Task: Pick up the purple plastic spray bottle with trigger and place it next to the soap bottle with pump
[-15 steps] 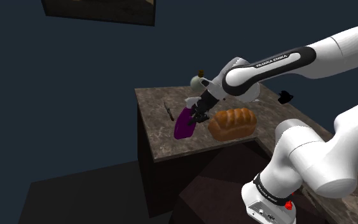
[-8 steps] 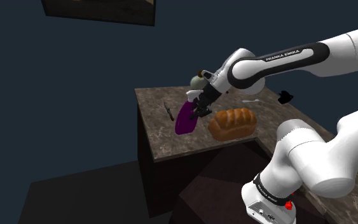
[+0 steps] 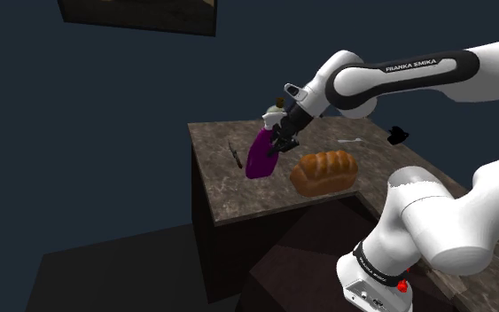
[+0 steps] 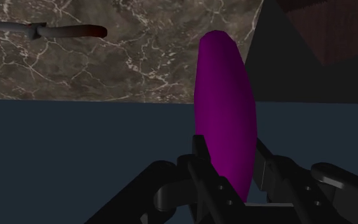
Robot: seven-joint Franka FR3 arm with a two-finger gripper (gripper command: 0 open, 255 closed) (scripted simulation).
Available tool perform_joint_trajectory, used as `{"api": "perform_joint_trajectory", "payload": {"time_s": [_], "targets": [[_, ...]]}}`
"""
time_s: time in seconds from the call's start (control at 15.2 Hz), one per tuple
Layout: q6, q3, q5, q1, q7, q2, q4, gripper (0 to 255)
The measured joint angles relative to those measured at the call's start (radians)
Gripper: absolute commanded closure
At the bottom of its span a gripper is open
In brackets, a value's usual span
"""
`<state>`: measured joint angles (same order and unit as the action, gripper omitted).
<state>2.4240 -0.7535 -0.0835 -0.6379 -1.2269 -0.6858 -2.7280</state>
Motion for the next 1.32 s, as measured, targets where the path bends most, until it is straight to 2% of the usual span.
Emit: {"api": "perform_joint_trajectory", "payload": {"time_s": [0.53,1.32], "targets": [[-0.120,0.065,0.016,0.036,0.060,-0.054,0.067,255],[-0.272,0.132,0.017,0.048,0.128,-0.091,0.188,255]]}}
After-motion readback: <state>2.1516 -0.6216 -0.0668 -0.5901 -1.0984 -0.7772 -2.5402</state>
